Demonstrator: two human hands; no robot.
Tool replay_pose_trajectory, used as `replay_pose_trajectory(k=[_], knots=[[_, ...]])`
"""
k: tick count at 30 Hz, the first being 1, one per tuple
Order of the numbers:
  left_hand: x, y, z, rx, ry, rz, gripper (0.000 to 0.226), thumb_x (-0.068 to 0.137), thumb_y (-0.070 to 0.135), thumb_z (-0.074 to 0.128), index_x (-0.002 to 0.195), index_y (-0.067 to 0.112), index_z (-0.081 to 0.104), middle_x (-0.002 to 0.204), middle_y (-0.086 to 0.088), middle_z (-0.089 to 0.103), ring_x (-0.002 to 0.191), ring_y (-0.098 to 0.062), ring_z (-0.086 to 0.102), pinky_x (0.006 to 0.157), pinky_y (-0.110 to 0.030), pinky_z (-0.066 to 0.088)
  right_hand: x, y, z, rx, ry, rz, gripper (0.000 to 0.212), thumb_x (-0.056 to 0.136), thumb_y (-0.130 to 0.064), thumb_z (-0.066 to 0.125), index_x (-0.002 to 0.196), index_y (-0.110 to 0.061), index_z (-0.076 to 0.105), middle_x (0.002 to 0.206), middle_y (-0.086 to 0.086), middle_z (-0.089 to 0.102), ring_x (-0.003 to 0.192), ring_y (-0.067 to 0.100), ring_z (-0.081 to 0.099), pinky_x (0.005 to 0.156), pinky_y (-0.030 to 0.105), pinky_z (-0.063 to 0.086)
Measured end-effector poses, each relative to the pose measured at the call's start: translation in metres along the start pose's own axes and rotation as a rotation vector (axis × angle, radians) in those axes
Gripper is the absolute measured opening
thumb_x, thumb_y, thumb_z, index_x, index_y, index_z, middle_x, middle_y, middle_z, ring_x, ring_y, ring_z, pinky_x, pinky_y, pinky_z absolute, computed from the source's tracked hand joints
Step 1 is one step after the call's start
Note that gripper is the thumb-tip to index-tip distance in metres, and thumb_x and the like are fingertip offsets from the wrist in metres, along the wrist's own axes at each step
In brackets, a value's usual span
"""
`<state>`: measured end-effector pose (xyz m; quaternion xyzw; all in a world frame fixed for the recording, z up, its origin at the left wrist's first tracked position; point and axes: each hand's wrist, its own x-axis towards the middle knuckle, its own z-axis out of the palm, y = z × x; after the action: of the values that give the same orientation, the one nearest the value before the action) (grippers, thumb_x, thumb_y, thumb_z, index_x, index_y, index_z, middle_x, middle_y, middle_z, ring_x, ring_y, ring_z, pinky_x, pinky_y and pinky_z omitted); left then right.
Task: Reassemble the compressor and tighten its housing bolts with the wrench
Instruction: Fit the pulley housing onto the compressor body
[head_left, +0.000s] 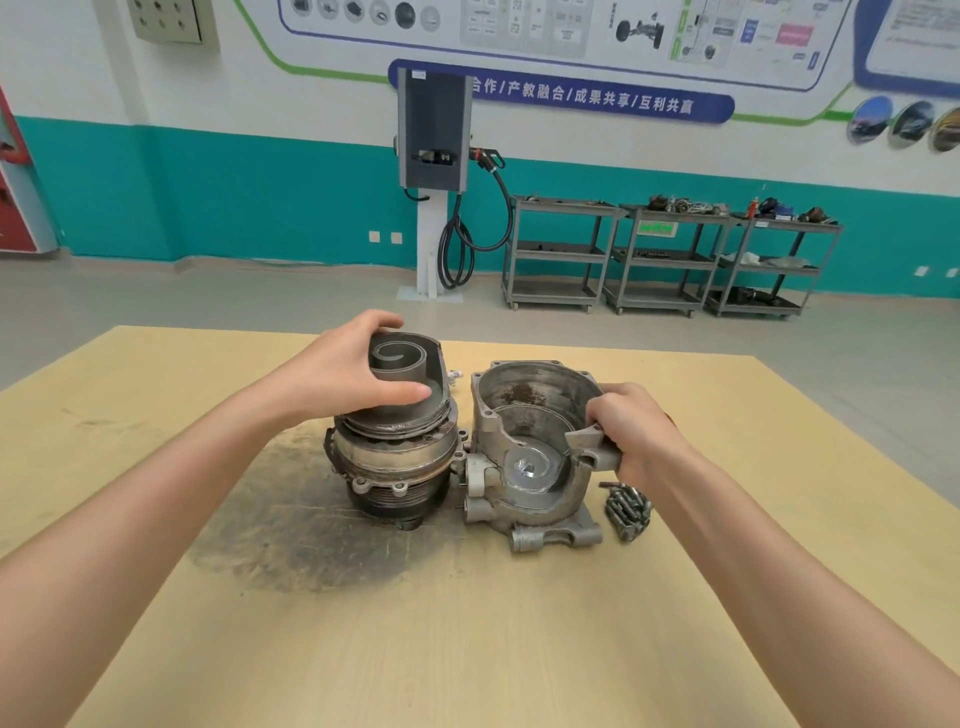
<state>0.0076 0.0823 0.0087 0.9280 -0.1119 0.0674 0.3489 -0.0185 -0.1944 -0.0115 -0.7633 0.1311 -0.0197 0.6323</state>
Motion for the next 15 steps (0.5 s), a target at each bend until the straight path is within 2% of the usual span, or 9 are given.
replay_pose_trajectory(k=[2, 6, 11, 13, 14, 15], knots=[[-0.001, -0.002, 0.002, -0.023, 0.049, 0.006, 0.085, 0.07, 0.048, 0.085, 0.142, 0.029, 0.043, 0.126, 0.009, 0.055, 0.111, -0.011, 0.055, 0.081, -0.022, 0.045, 0.0, 0.001, 0.0, -0.003, -0.003, 0.005, 0.031, 0.08, 0.015, 0.03, 0.067, -0.007, 0.047, 0.058, 0.004, 0.045, 0.03, 0.012, 0.051, 0.047, 0.026, 0.033], [-0.004, -0.003, 0.007, -0.143, 0.172, 0.02, 0.081, 0.065, 0.04, 0.09, 0.135, 0.03, 0.051, 0.123, 0.008, 0.06, 0.111, -0.012, 0.059, 0.084, -0.021, 0.046, 0.0, 0.001, -0.001, -0.011, -0.022, 0.002, 0.029, 0.083, 0.014, 0.032, 0.071, -0.006, 0.05, 0.06, 0.006, 0.048, 0.032, 0.012, 0.053, 0.045, 0.026, 0.037], [-0.006, 0.009, 0.005, -0.199, 0.271, 0.023, 0.082, 0.062, 0.037, 0.092, 0.134, 0.032, 0.052, 0.122, 0.004, 0.064, 0.109, -0.015, 0.062, 0.097, -0.038, 0.053, -0.003, 0.001, -0.005, 0.059, -0.106, 0.005, 0.018, 0.095, 0.002, 0.043, 0.091, -0.004, 0.06, 0.07, 0.009, 0.062, 0.05, 0.017, 0.063, 0.045, 0.027, 0.051], [-0.006, 0.026, -0.014, -0.319, 0.318, 0.051, 0.082, 0.056, 0.038, 0.092, 0.129, 0.031, 0.055, 0.116, 0.008, 0.066, 0.103, -0.008, 0.064, 0.091, -0.035, 0.055, -0.005, 0.001, -0.007, 0.075, -0.133, 0.004, 0.016, 0.1, -0.008, 0.046, 0.099, -0.005, 0.062, 0.071, 0.007, 0.068, 0.054, 0.017, 0.066, 0.045, 0.028, 0.054], [-0.006, 0.038, -0.028, -0.396, 0.347, 0.072, 0.084, 0.051, 0.041, 0.093, 0.126, 0.032, 0.057, 0.113, 0.009, 0.067, 0.098, -0.005, 0.065, 0.084, -0.029, 0.055, -0.006, 0.0, -0.007, 0.07, -0.14, -0.009, 0.017, 0.101, -0.013, 0.048, 0.104, -0.005, 0.063, 0.077, 0.006, 0.07, 0.058, 0.016, 0.068, 0.046, 0.029, 0.055], [-0.008, 0.051, -0.041, -0.473, 0.374, 0.096, 0.083, 0.048, 0.044, 0.092, 0.123, 0.032, 0.058, 0.111, 0.008, 0.067, 0.095, -0.004, 0.066, 0.077, -0.023, 0.055, -0.007, -0.001, -0.008, 0.034, -0.128, -0.044, 0.023, 0.102, -0.02, 0.048, 0.114, -0.005, 0.062, 0.092, 0.008, 0.072, 0.069, 0.016, 0.071, 0.054, 0.032, 0.058]])
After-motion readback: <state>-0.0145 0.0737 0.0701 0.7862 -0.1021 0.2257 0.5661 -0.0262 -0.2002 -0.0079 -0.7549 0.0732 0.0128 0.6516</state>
